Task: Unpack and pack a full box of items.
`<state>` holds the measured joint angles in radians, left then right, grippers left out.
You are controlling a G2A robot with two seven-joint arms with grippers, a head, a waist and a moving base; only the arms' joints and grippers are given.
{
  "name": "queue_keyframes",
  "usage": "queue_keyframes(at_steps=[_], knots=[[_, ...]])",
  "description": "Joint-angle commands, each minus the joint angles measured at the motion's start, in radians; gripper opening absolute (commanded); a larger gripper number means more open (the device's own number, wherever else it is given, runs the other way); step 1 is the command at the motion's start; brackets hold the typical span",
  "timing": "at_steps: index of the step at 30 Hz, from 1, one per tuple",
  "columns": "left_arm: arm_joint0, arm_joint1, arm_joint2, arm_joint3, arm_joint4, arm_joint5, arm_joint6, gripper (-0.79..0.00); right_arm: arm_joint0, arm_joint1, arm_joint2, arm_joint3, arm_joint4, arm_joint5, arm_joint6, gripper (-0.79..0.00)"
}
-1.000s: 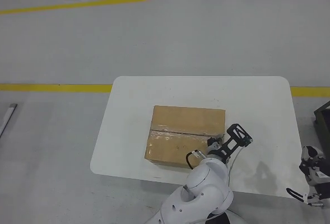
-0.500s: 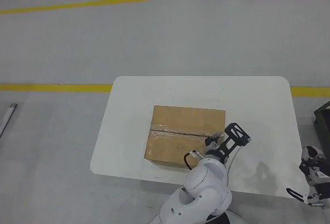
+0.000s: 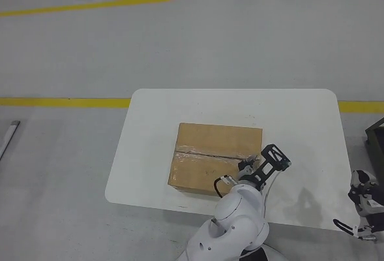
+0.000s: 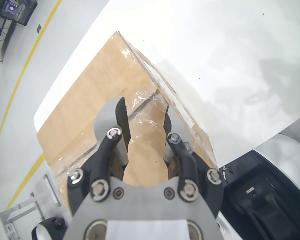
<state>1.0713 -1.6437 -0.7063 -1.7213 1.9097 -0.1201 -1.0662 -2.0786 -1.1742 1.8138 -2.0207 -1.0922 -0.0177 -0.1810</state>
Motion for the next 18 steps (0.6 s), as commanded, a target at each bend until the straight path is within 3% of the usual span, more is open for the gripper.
queue_keyframes(at_steps=[1,8,18], knots=[[-0.001,-0.003,0.000,0.005,-0.002,-0.003,-0.003,-0.449,0.000,0.000,0.000,0.000,0.000,0.000,0.000,-0.785],[-0.005,-0.013,-0.018,0.029,-0.002,0.001,-0.018,-0.465,0.000,0.000,0.000,0.000,0.000,0.000,0.000,-0.785],[0.003,-0.022,-0.041,0.037,0.000,0.013,-0.010,-0.570,0.000,0.000,0.000,0.000,0.000,0.000,0.000,-0.785]])
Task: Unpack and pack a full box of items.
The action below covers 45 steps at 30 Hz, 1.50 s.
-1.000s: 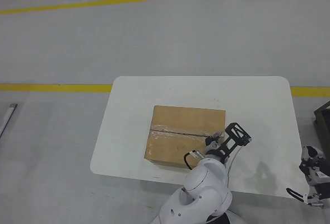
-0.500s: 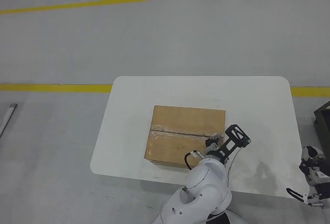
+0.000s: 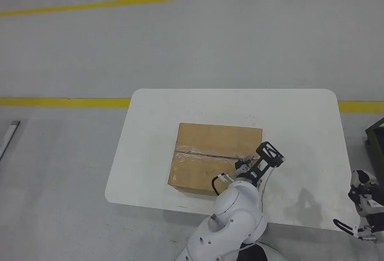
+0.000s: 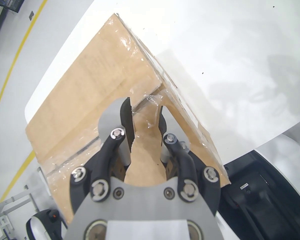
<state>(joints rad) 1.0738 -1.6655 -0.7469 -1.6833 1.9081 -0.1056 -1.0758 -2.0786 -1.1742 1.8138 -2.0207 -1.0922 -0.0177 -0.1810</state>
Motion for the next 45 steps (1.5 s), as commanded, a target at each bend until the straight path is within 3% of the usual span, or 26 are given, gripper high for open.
queue_keyframes(at_steps=[1,2,4,14,20,33,45], knots=[[0.002,-0.001,-0.001,-0.001,0.005,-0.001,0.000,-0.619,0.000,0.000,0.000,0.000,0.000,0.000,0.000,-0.785],[0.002,-0.002,-0.003,0.000,0.008,-0.002,0.000,-0.699,0.000,0.000,0.000,0.000,0.000,0.000,0.000,-0.785],[0.004,-0.003,-0.011,0.005,0.010,0.000,0.003,-0.785,0.000,0.000,0.000,0.000,0.000,0.000,0.000,-0.785],[0.019,-0.007,-0.034,-0.008,0.040,-0.003,0.011,-0.785,0.000,0.000,0.000,0.000,0.000,0.000,0.000,-0.785],[0.060,0.001,-0.071,-0.101,0.101,-0.007,-0.005,-0.785,0.000,0.000,0.000,0.000,0.000,0.000,0.000,-0.785],[0.231,0.044,-0.261,-0.379,0.282,-0.078,-0.013,-0.785,0.000,0.000,0.000,0.000,0.000,0.000,0.000,-0.785],[0.276,0.061,-0.450,-0.522,0.354,-0.115,-0.010,-0.785,0.025,-0.006,-0.003,0.019,-0.006,-0.014,0.011,-0.785]])
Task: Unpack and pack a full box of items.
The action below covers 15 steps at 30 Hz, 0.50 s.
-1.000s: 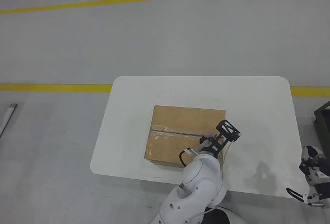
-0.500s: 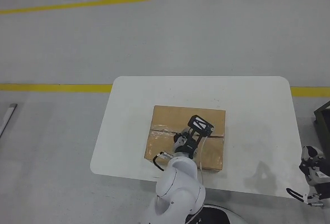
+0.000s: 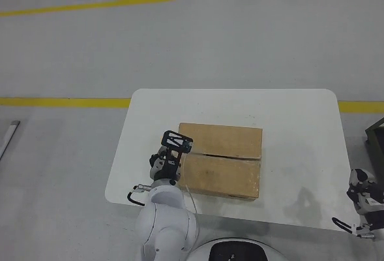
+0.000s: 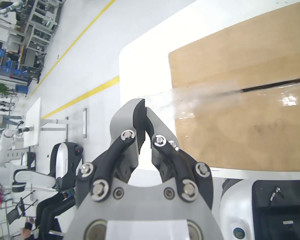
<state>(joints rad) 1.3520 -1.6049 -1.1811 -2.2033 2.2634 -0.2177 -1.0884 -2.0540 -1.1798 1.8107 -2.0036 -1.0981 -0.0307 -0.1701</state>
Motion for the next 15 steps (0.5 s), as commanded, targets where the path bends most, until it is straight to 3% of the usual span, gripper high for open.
queue_keyframes(at_steps=[1,15], knots=[[-0.004,0.001,-0.030,-0.007,0.000,-0.007,0.001,-0.785,0.002,-0.001,0.001,0.003,-0.001,-0.002,0.001,-0.785],[-0.075,0.009,-0.223,-0.043,-0.014,-0.065,-0.013,-0.785,0.011,-0.011,0.012,0.006,-0.007,-0.013,0.014,-0.785]])
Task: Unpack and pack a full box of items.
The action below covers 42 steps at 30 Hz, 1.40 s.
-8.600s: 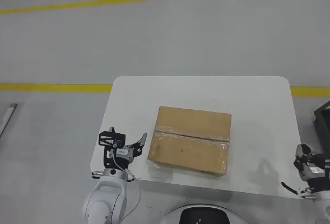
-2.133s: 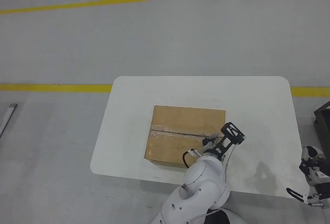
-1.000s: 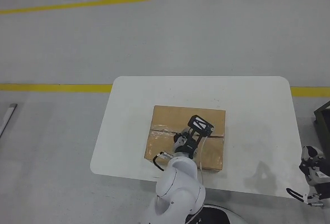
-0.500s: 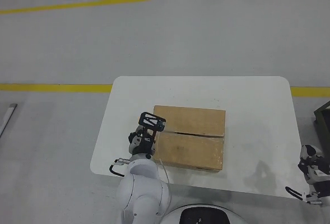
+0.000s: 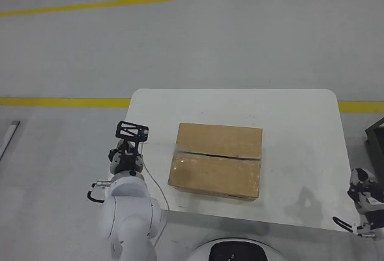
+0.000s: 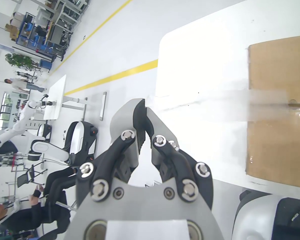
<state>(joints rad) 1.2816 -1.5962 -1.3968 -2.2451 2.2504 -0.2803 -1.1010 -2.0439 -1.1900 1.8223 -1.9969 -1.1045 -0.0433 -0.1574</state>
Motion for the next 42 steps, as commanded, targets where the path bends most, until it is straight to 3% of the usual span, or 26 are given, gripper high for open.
queue_keyframes(at_steps=[1,9,23,24,25,26,37,42], knots=[[-0.010,0.001,-0.012,-0.003,0.001,-0.009,-0.004,-0.785,0.001,-0.001,0.001,-0.001,-0.002,-0.002,0.003,-0.785],[-0.048,0.003,-0.069,0.009,-0.005,-0.028,-0.019,-0.785,0.013,-0.006,0.008,0.004,-0.002,-0.007,0.015,-0.785],[-0.049,0.011,-0.180,0.051,-0.055,-0.010,-0.005,-0.785,0.025,-0.014,0.014,0.003,-0.014,-0.014,0.028,-0.785],[-0.051,0.011,-0.186,0.054,-0.061,-0.012,-0.004,-0.625,0.026,-0.015,0.015,0.003,-0.014,-0.014,0.029,-0.785],[-0.053,0.012,-0.194,0.057,-0.062,-0.010,-0.008,-0.397,0.026,-0.015,0.015,0.002,-0.014,-0.015,0.030,-0.785],[-0.054,0.012,-0.201,0.062,-0.068,-0.009,-0.011,0.000,0.026,-0.016,0.016,0.001,-0.016,-0.014,0.029,-0.785],[-0.043,0.017,-0.261,0.043,-0.097,0.021,-0.036,0.000,0.026,-0.022,0.021,0.004,-0.029,-0.022,0.034,-0.785],[-0.018,0.019,-0.248,0.012,-0.107,0.005,-0.015,0.000,0.033,-0.025,0.017,0.005,-0.035,-0.024,0.041,-0.785]])
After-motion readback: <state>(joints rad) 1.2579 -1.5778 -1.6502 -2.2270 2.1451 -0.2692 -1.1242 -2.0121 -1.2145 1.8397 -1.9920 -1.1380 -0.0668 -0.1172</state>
